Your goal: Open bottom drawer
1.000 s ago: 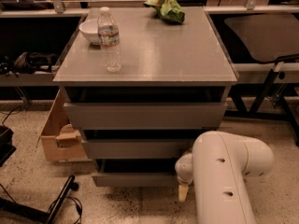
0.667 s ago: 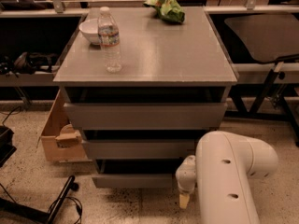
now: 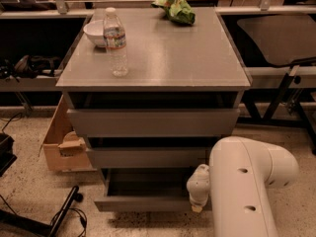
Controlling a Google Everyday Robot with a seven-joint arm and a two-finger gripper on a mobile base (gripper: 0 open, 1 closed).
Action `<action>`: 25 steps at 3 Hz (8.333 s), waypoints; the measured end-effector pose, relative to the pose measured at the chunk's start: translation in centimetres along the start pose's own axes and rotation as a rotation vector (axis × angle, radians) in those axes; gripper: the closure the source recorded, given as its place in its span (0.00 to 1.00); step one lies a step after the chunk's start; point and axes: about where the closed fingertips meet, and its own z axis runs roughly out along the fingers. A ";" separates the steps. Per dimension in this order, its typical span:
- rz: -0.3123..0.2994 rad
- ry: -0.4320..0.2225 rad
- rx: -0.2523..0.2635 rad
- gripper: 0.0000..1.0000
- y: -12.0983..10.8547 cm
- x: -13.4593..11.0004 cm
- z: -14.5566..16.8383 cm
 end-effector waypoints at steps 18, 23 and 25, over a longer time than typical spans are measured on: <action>0.325 0.017 -0.203 0.94 9.8 1.1 1.2; 0.379 0.036 -0.237 1.00 13.4 2.6 0.5; 0.396 0.013 -0.235 1.00 13.8 2.4 0.2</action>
Offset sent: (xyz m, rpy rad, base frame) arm -0.2000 -0.0434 0.0931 -0.2756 0.1109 -0.2850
